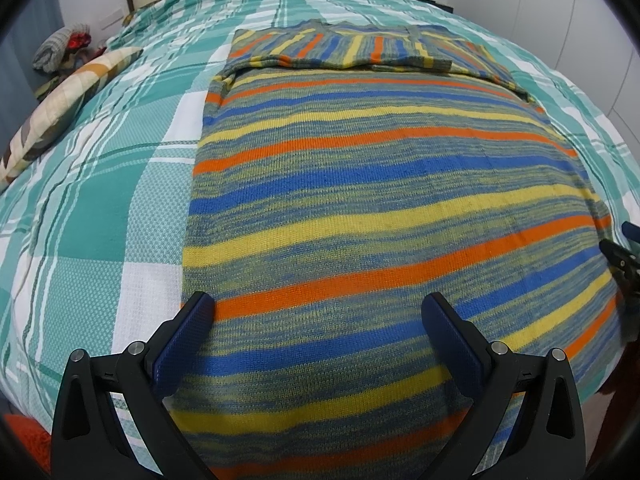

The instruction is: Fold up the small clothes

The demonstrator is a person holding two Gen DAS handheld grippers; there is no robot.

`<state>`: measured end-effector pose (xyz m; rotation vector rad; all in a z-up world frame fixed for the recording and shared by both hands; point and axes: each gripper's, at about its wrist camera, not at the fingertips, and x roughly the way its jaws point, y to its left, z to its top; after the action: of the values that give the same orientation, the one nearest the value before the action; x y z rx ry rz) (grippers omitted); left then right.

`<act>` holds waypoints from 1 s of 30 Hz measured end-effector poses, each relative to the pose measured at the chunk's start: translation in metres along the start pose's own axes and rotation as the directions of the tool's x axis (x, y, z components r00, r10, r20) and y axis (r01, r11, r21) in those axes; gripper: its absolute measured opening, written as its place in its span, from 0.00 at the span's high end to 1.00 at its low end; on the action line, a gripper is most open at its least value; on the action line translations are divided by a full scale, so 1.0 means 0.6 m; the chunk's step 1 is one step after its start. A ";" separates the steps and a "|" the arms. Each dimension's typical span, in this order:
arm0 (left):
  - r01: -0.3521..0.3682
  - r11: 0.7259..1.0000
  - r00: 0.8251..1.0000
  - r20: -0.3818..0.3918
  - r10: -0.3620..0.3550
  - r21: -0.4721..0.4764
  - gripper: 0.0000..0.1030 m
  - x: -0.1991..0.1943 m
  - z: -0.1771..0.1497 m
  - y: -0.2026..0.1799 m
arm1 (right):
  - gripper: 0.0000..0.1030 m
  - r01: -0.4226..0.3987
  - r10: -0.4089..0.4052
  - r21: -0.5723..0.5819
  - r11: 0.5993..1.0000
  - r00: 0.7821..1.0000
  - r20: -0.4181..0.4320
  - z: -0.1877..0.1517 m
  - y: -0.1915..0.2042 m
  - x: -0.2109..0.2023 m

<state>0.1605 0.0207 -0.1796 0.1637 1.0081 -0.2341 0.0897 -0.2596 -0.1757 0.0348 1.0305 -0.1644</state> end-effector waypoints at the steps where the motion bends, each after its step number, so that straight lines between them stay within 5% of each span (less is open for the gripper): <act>1: 0.000 1.000 1.000 0.000 0.000 0.000 0.00 0.000 0.000 0.000 | 0.00 0.000 0.000 0.000 1.000 1.000 0.000 0.000 0.000 0.000; 26: -0.001 1.000 1.000 -0.002 0.001 0.000 0.00 0.000 0.001 -0.002 | 0.00 0.001 -0.001 -0.004 1.000 1.000 -0.001 -0.001 0.002 0.000; 30: -0.003 1.000 0.998 -0.067 0.003 -0.013 0.01 -0.037 0.011 0.020 | 0.02 -0.066 0.067 0.012 0.998 0.996 -0.051 0.016 -0.021 -0.018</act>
<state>0.1580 0.0335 -0.1566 0.1624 1.0757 -0.2206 0.0905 -0.2715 -0.1611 0.0832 1.0781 -0.1089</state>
